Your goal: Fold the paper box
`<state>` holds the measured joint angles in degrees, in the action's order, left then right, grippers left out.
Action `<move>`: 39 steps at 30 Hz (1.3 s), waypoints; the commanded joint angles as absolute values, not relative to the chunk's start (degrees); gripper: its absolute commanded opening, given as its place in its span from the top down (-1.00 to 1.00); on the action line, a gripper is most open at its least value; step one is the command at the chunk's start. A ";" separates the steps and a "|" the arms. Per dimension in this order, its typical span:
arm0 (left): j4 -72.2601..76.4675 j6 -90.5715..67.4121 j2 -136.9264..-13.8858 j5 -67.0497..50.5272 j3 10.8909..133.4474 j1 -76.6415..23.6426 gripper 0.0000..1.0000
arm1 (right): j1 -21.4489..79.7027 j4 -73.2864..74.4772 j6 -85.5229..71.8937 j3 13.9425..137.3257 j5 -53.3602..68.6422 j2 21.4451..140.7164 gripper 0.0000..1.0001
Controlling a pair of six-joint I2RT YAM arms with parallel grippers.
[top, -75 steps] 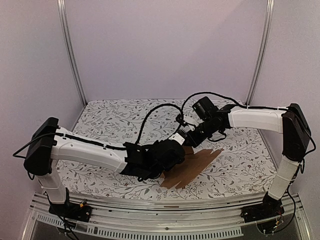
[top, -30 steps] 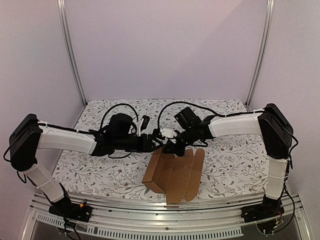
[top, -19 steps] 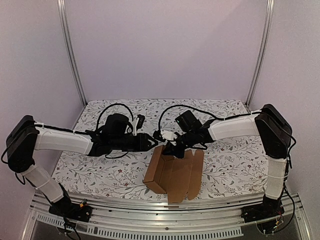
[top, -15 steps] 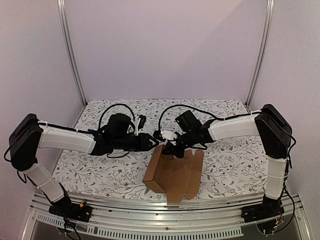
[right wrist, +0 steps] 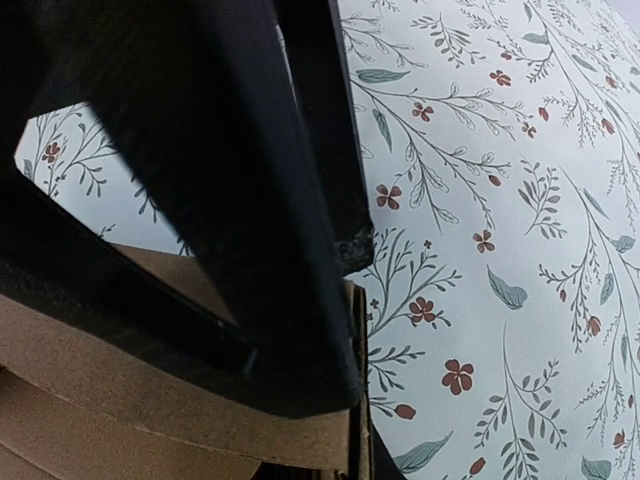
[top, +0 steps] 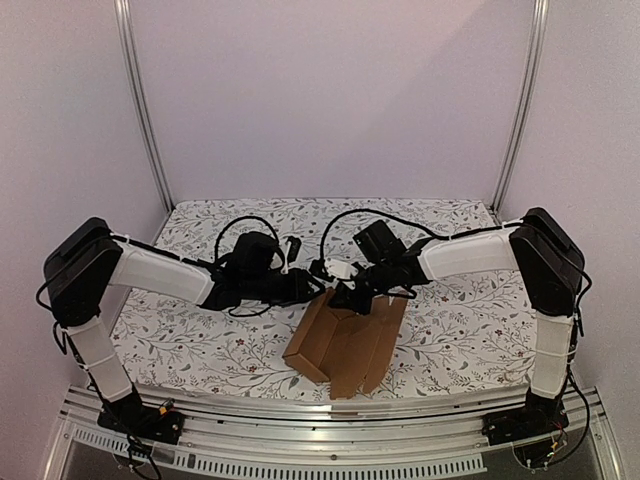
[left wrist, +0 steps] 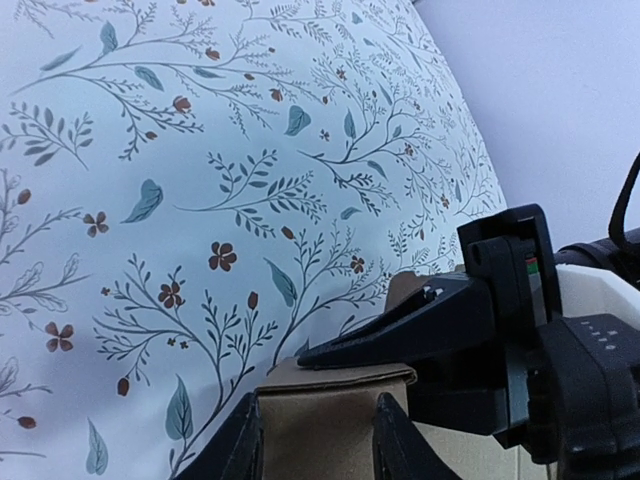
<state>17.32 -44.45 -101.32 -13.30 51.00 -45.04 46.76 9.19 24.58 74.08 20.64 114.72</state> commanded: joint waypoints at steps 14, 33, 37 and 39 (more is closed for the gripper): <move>15.67 -45.19 -98.11 -10.30 46.24 -48.78 0.09 | 47.26 13.41 26.54 73.09 17.37 115.42 0.85; 40.32 -54.95 -112.97 -15.06 40.17 -47.99 0.04 | 47.59 18.36 25.63 75.70 19.06 110.86 1.00; 47.21 -57.03 -115.86 -17.94 40.55 -48.21 0.05 | 47.63 18.42 24.73 77.10 19.00 110.48 1.00; 48.81 -57.50 -116.38 -18.91 40.60 -48.46 0.06 | 47.58 18.39 24.38 77.98 18.92 110.53 1.00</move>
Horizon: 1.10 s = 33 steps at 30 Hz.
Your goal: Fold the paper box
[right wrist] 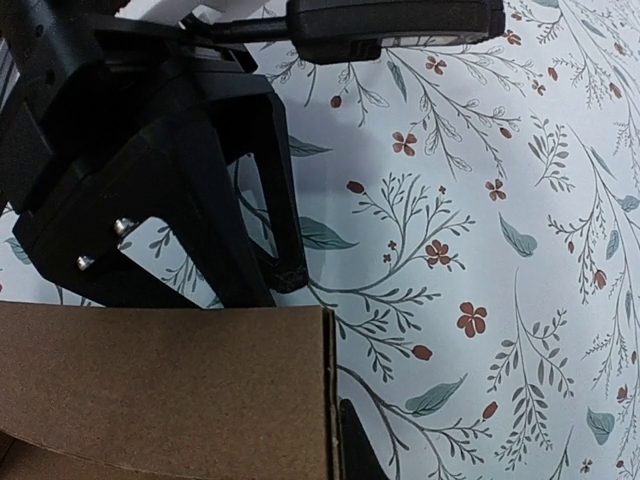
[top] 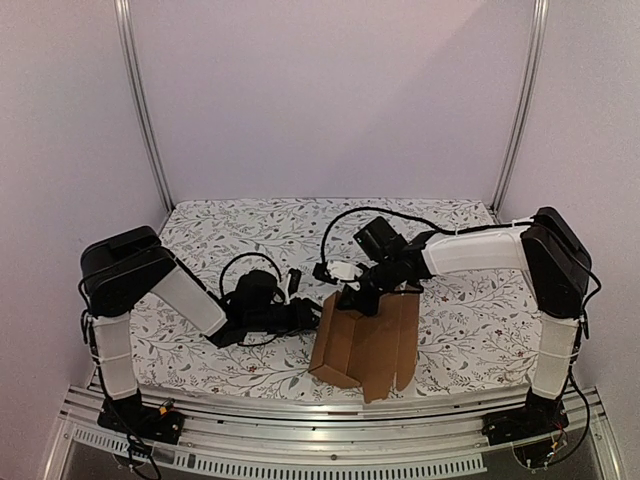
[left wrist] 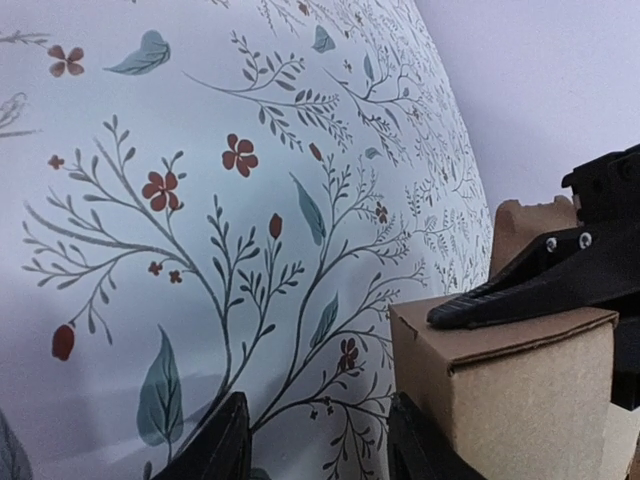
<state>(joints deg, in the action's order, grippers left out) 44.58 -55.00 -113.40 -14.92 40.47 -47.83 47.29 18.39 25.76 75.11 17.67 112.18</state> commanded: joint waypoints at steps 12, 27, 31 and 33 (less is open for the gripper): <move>51.56 -58.43 -117.59 -18.02 38.68 -48.16 0.08 | 47.55 22.28 21.37 80.59 22.83 108.47 1.00; 68.68 -63.94 -117.82 -24.34 40.07 -49.69 0.11 | 49.00 18.00 19.05 81.74 9.27 111.19 1.00; 70.06 -64.98 -117.59 -25.61 41.05 -50.45 0.14 | 49.13 16.66 18.32 81.74 3.33 112.41 1.00; 70.76 -65.52 -117.58 -25.83 41.34 -50.77 0.16 | 49.34 16.11 18.18 81.68 -0.44 113.07 1.00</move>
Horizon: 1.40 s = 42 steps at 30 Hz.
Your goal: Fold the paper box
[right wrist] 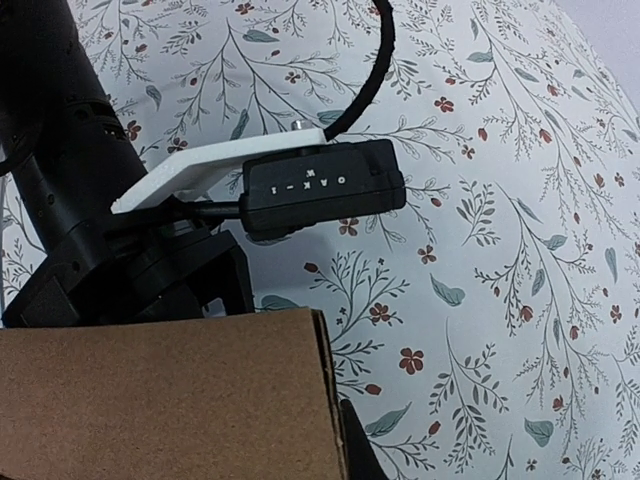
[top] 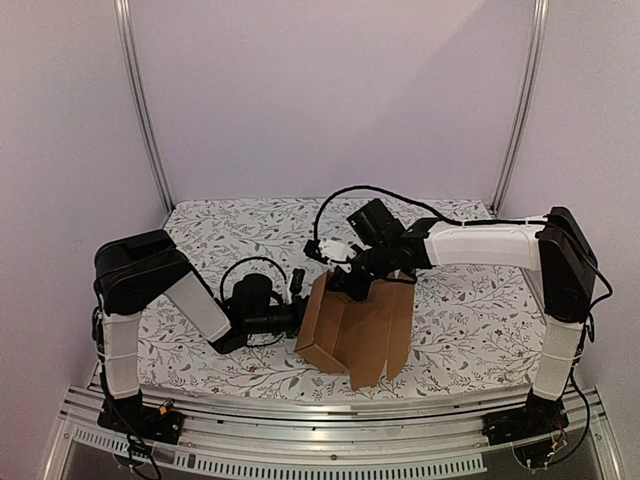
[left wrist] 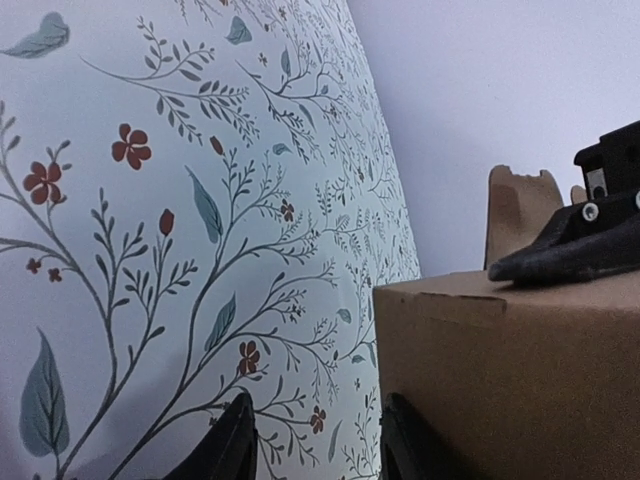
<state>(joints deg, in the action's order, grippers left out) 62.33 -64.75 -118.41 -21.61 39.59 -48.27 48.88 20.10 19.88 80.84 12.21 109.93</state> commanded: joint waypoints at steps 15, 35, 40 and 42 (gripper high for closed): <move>63.86 -68.08 -118.06 -19.78 35.79 -48.18 0.21 | 49.62 33.04 22.90 84.73 3.30 114.65 0.98; 30.33 -53.45 -104.97 -8.18 35.66 -47.64 0.11 | 49.54 51.63 30.22 89.52 -4.73 119.21 0.43; 32.32 -53.79 -105.33 -8.55 34.83 -47.65 0.11 | 49.55 53.26 30.32 89.83 -5.11 118.45 0.45; 32.79 -53.83 -105.66 -8.76 34.62 -47.71 0.11 | 49.57 52.61 30.03 89.89 -4.38 118.39 0.47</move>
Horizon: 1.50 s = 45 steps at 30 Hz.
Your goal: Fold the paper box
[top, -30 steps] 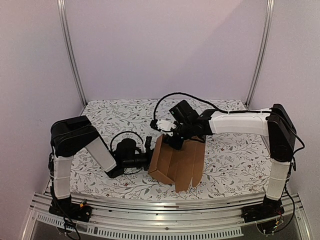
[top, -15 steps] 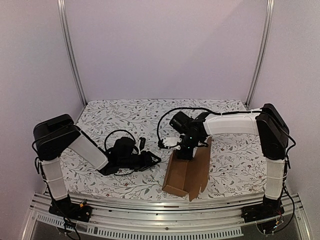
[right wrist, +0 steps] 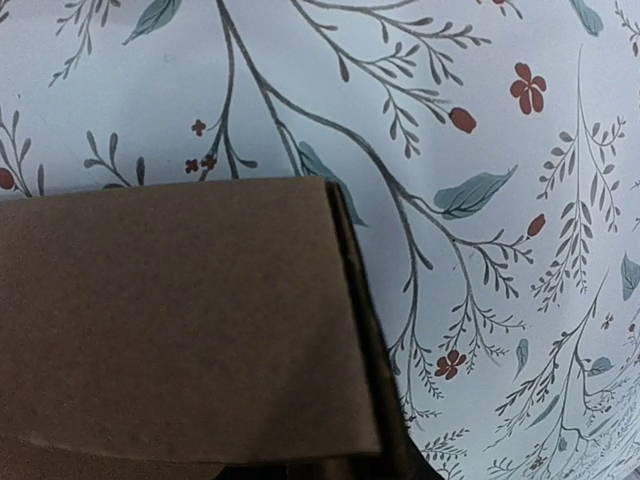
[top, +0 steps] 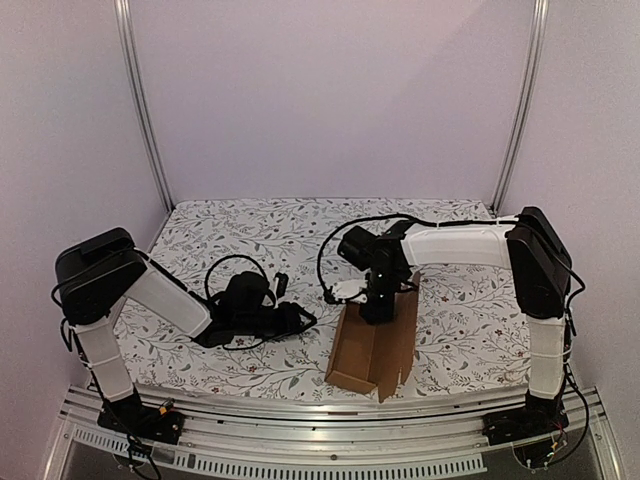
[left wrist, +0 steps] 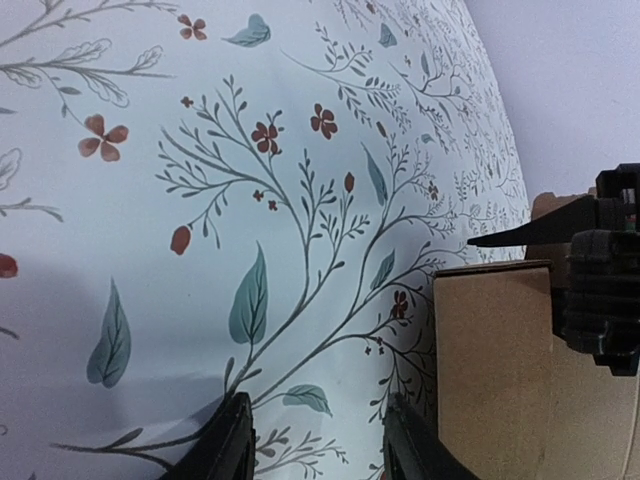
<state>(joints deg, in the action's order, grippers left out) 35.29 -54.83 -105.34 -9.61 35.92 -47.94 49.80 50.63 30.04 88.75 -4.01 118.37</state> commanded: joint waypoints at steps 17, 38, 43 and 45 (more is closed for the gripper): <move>36.84 -55.10 -106.75 -9.02 31.82 -47.64 0.11 | 49.53 51.76 26.23 96.48 -3.61 124.89 0.57; 39.69 -55.18 -107.39 -9.20 30.50 -47.57 0.11 | 49.63 62.55 23.17 100.58 -11.22 126.33 0.52; 40.16 -55.11 -107.42 -9.48 30.11 -47.38 0.11 | 49.62 64.43 21.59 101.12 -13.06 128.51 0.56; 40.21 -55.11 -107.43 -9.59 30.03 -47.31 0.11 | 49.61 64.66 21.20 101.25 -13.51 128.96 0.63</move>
